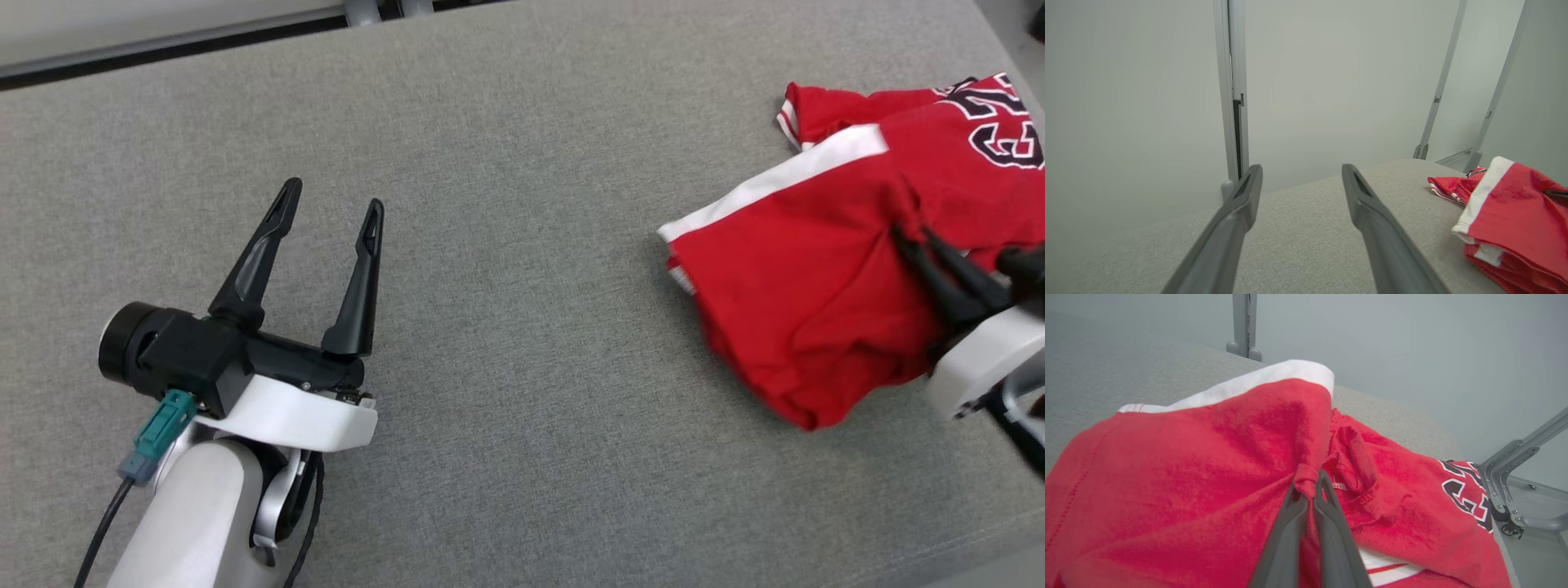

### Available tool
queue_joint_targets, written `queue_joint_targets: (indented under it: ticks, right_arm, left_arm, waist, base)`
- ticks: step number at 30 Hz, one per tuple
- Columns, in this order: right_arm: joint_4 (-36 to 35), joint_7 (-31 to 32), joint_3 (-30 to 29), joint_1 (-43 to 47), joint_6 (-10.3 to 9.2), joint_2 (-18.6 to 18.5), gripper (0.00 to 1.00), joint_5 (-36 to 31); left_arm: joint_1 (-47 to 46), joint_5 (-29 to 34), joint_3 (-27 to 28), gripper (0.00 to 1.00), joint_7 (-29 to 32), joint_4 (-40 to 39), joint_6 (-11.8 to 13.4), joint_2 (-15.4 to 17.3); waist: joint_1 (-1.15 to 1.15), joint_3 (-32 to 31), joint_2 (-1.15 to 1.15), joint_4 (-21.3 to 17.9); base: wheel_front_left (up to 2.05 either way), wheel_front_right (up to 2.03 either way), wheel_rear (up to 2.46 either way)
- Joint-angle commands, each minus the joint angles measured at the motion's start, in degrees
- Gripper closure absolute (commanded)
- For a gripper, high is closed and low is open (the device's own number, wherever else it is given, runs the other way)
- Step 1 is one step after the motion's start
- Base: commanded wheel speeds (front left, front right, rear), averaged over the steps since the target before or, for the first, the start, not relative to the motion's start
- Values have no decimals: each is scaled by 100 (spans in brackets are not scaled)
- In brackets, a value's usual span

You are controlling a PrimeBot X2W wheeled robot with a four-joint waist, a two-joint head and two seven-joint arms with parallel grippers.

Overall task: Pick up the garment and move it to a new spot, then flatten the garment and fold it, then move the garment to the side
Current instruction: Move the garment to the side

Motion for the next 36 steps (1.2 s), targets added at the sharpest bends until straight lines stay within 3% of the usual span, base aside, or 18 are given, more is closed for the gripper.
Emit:
queue_joint_targets:
  ticks: [1,9,14,17,19,28,36]
  right_arm:
    - [-31,42,-75,-106,-13,-167,100,10]
    - [341,253,-879,-701,-14,-995,100,350]
    - [917,141,-1368,-761,-13,-1182,100,550]
    - [1212,53,-1422,-816,-13,-1083,100,597]
    - [1406,-50,-1461,-902,-13,-971,2,615]
    - [2161,-754,-1905,-913,-13,-394,0,275]
    - [1547,-1048,-2265,-191,-13,324,0,-46]
  left_arm:
    - [-125,55,2,0,2,-40,-24,41]
    - [-418,92,-9,0,8,-198,-53,130]
    - [-601,132,-67,0,2,-227,-89,150]
    - [-663,127,-53,0,-3,-212,-96,192]
    - [-687,119,-56,0,-11,-197,-97,202]
    - [-492,50,-71,0,-41,-9,-46,228]
    - [-7,-115,57,0,-121,150,121,227]
  waist:
    - [0,221,0,54]
    - [0,829,0,318]
    - [0,1146,0,494]
    - [0,1235,0,506]
    - [0,1253,0,509]
    - [0,874,0,388]
    - [0,166,0,225]
  base:
    - [0,0,0]
    - [0,0,0]
    - [0,0,0]
    - [0,0,0]
    - [0,0,0]
    - [0,0,0]
    - [0,0,0]
